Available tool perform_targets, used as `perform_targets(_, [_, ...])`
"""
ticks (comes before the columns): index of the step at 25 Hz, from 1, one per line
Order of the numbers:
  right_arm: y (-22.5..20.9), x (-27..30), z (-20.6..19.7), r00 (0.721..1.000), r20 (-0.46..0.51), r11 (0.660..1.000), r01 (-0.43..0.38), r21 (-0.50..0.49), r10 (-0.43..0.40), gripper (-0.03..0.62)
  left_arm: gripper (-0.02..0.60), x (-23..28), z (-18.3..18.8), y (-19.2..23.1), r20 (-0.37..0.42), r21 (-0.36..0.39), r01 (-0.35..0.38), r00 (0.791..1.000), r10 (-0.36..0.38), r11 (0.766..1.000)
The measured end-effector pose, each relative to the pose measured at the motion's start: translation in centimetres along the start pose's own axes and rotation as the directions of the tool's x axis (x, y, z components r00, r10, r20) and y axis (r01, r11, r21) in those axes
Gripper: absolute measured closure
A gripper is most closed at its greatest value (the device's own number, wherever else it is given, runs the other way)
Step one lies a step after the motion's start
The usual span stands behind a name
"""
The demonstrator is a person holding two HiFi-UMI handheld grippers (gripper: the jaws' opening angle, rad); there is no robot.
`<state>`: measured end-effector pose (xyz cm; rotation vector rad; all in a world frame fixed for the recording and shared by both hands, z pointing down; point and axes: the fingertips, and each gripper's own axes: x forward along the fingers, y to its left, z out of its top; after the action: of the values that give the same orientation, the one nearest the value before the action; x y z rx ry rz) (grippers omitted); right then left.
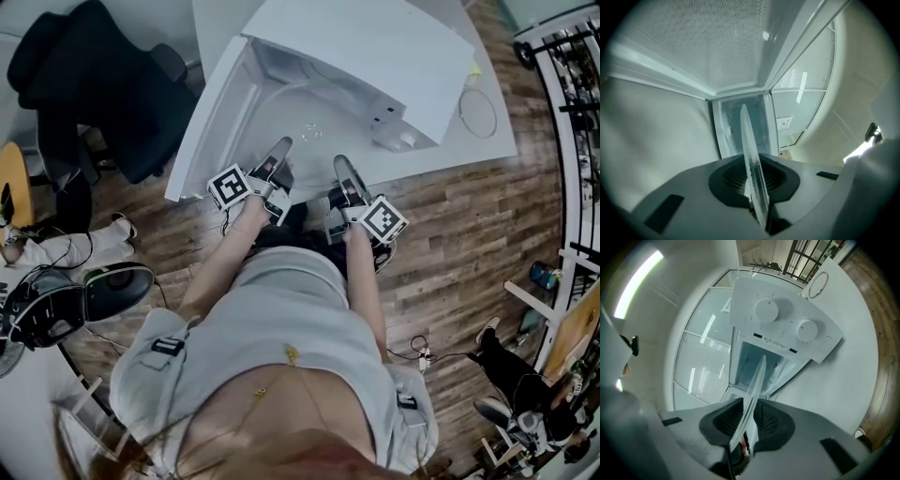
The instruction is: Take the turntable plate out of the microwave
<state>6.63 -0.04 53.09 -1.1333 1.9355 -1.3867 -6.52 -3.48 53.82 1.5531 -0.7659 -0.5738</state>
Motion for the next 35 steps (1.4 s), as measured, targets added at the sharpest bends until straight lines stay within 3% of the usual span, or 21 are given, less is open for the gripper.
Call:
perform_targets(4, [2.5,-0.6,-0.1,0.998,-0.010,0.997,-0.068,-0.044,0.067,0.519,0.528,-1.4,-0.5,-1.2,-0.001,0.021,0.004,1.000,-0.004,1.000])
perform_targets(22, [7.7,-2.5,1.3,0.995,-0.018,0.991,-0.098,-0.088,0.097,0.516,0.528,-2.7,-0.9,-7.3,-0.029,0.062,0.070,0.997,-0.068,0.996])
perform_targets(35, [10.0,-1.0,4.2,0.990,0.018,0.982,-0.135,-0.129,0.138,0.517,0.528,-0.3,0.8,-10.7,-0.086,0.114,0.139,0.988,-0.129,0.984])
